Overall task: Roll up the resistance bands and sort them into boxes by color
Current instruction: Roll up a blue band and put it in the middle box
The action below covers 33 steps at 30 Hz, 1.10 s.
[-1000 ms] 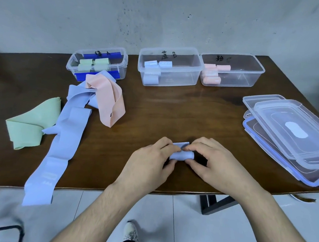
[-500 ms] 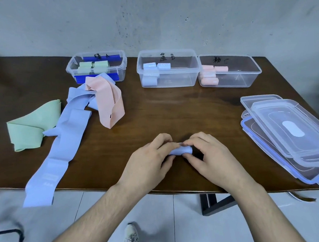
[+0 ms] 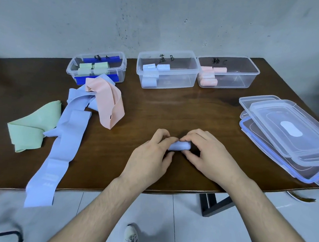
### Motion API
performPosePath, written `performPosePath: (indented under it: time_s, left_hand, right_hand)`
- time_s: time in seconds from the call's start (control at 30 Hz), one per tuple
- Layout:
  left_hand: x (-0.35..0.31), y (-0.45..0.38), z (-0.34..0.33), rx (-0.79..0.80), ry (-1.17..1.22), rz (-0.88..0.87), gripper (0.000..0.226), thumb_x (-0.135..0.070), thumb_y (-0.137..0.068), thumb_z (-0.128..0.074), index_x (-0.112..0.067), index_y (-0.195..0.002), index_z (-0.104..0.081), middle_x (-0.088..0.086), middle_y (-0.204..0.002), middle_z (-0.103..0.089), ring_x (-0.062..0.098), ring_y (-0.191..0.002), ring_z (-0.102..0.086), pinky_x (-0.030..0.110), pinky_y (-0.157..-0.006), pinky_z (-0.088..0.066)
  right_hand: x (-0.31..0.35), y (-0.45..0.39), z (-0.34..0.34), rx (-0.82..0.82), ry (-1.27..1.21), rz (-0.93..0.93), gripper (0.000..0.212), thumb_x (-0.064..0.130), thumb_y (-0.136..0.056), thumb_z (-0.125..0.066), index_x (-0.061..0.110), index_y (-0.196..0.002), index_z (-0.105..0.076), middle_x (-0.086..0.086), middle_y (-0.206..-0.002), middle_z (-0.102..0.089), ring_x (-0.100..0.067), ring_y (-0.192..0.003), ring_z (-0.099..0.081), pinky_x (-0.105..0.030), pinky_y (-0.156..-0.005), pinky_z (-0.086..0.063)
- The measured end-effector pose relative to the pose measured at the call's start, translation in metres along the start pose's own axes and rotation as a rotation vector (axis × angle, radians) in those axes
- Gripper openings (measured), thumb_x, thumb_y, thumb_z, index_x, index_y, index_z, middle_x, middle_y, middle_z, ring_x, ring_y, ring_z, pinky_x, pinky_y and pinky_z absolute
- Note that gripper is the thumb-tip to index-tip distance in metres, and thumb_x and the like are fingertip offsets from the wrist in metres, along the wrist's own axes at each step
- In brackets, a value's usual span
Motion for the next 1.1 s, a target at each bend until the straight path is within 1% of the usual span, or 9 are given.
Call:
performPosePath:
  time_s: [0.27, 0.37, 0.5, 0.6, 0.7, 0.8, 0.9, 1.0, 1.1]
  left_hand:
    - [0.003, -0.01, -0.001, -0.014, -0.094, 0.042, 0.039, -0.034, -0.102, -0.048, -0.033, -0.142, -0.045, -0.01, -0.119, -0.046, 0.011, -0.073, -0.054, 0.019, -0.06, -0.043]
    - [0.004, -0.013, -0.001, -0.024, -0.107, 0.013, 0.042, -0.035, -0.104, -0.042, -0.033, -0.146, -0.04, -0.01, -0.122, -0.061, 0.013, -0.092, -0.063, 0.027, -0.073, -0.054]
    - [0.007, -0.015, 0.0, -0.028, -0.005, 0.032, 0.043, -0.032, -0.102, -0.048, -0.034, -0.146, -0.043, -0.011, -0.129, -0.063, 0.012, -0.107, -0.064, 0.028, -0.086, -0.054]
    - [0.01, -0.016, 0.001, 0.012, 0.187, 0.158, 0.048, -0.03, -0.101, -0.052, -0.038, -0.146, -0.039, -0.014, -0.116, -0.064, 0.006, -0.091, -0.062, 0.018, -0.08, -0.051]
    - [0.013, -0.017, 0.001, 0.003, 0.557, 0.357, 0.043, -0.028, -0.1, -0.055, -0.037, -0.139, -0.042, -0.014, -0.105, -0.065, 0.006, -0.08, -0.065, 0.015, -0.072, -0.052]
    - [0.008, -0.015, 0.001, -0.052, 1.03, 0.562, 0.031, -0.022, -0.099, -0.056, -0.027, -0.129, -0.049, -0.005, -0.102, -0.072, 0.01, -0.085, -0.071, 0.024, -0.079, -0.057]
    - [0.0, -0.014, -0.008, -0.024, 1.393, 0.67, 0.035, -0.026, -0.094, -0.066, -0.018, -0.126, -0.054, 0.005, -0.108, -0.073, 0.022, -0.101, -0.071, 0.038, -0.093, -0.056]
    - [-0.007, -0.018, -0.01, 0.049, 1.477, 0.685, 0.035, -0.032, -0.092, -0.068, -0.015, -0.122, -0.062, 0.008, -0.115, -0.072, 0.027, -0.114, -0.065, 0.041, -0.099, -0.053]
    - [-0.006, -0.024, -0.006, 0.07, 1.512, 0.687, 0.029, -0.029, -0.093, -0.066, -0.013, -0.117, -0.067, 0.007, -0.112, -0.073, 0.022, -0.112, -0.066, 0.037, -0.1, -0.051]
  right_hand:
    - [-0.006, -0.007, 0.002, 0.068, 0.04, -0.02, 0.036, 0.036, -0.097, -0.06, 0.033, -0.132, -0.058, 0.019, -0.123, -0.057, -0.004, -0.106, -0.045, -0.02, -0.092, -0.038]
    - [-0.007, -0.009, 0.001, 0.057, 0.018, -0.033, 0.034, 0.033, -0.096, -0.061, 0.033, -0.13, -0.059, 0.019, -0.12, -0.061, -0.002, -0.102, -0.045, -0.02, -0.091, -0.04]
    - [-0.006, -0.011, 0.003, -0.002, -0.018, -0.056, 0.029, 0.029, -0.092, -0.065, 0.029, -0.121, -0.065, 0.018, -0.108, -0.064, -0.002, -0.098, -0.046, -0.02, -0.086, -0.043]
    - [-0.003, -0.011, 0.006, -0.021, -0.019, -0.081, 0.025, 0.029, -0.088, -0.068, 0.026, -0.113, -0.064, 0.016, -0.102, -0.062, -0.003, -0.095, -0.046, -0.019, -0.079, -0.041]
    - [0.0, -0.011, 0.01, -0.037, -0.039, -0.119, 0.025, 0.03, -0.086, -0.07, 0.027, -0.108, -0.058, 0.017, -0.099, -0.055, -0.004, -0.094, -0.045, -0.014, -0.07, -0.035]
    - [0.005, -0.012, 0.015, -0.074, -0.067, -0.161, 0.027, 0.03, -0.085, -0.071, 0.03, -0.104, -0.051, 0.017, -0.097, -0.049, -0.006, -0.093, -0.048, -0.013, -0.069, -0.037]
    - [0.011, -0.013, 0.017, -0.125, -0.08, -0.158, 0.027, 0.03, -0.085, -0.072, 0.029, -0.1, -0.049, 0.016, -0.097, -0.05, -0.007, -0.092, -0.05, -0.016, -0.07, -0.042]
    - [0.017, -0.016, 0.015, -0.135, -0.104, -0.137, 0.025, 0.03, -0.085, -0.072, 0.026, -0.098, -0.051, 0.016, -0.095, -0.051, -0.005, -0.092, -0.049, -0.02, -0.07, -0.045]
    - [0.02, -0.019, 0.013, -0.123, -0.138, -0.12, 0.025, 0.033, -0.085, -0.073, 0.028, -0.098, -0.052, 0.017, -0.095, -0.052, -0.003, -0.094, -0.049, -0.019, -0.072, -0.045]
Point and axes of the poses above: each hand's wrist, its own y-axis away from the middle knuckle, its own z-axis out of the back of the hand, x = y × z, the point moved 4 cm from there along -y, towards the middle knuckle
